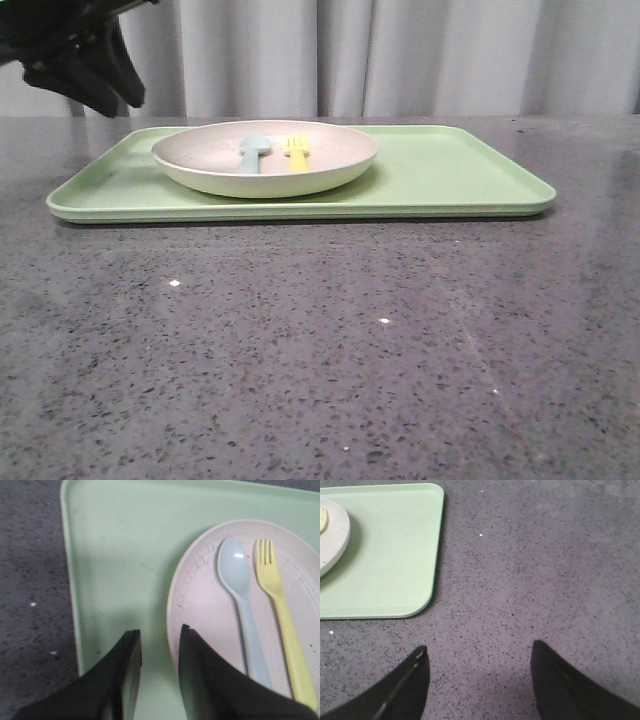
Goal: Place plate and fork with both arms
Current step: 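Lower the plate onto the tray, open the left gripper, withdraw, then lower the right gripper into the plate and grasp the yellow fork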
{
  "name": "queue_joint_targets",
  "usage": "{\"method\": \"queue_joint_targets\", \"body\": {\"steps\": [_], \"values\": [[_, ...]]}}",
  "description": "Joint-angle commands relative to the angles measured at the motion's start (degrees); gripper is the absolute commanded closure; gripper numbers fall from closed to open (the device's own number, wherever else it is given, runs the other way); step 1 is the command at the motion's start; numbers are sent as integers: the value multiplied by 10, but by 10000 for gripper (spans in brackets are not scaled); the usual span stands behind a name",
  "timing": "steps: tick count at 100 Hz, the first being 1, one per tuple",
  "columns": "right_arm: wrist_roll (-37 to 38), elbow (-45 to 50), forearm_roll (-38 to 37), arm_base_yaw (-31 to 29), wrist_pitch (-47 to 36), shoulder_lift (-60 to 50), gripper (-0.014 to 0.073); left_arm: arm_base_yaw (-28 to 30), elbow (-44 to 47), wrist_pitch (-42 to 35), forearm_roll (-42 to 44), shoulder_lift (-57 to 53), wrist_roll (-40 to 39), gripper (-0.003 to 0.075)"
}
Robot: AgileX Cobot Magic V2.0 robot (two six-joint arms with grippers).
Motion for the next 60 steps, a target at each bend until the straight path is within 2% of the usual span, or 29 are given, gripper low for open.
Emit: {"method": "queue_joint_targets", "body": {"steps": [1,38,60], "values": [[-5,-44,2,15,-31,24,139,9,5,-30,16,-67,-6,522],[-5,-238,2,117,39,218,139,24,131,-58,119,-269,-6,531],[-5,-374,2,178,102,363,139,48,197,-50,123,-355,-6,533]]}}
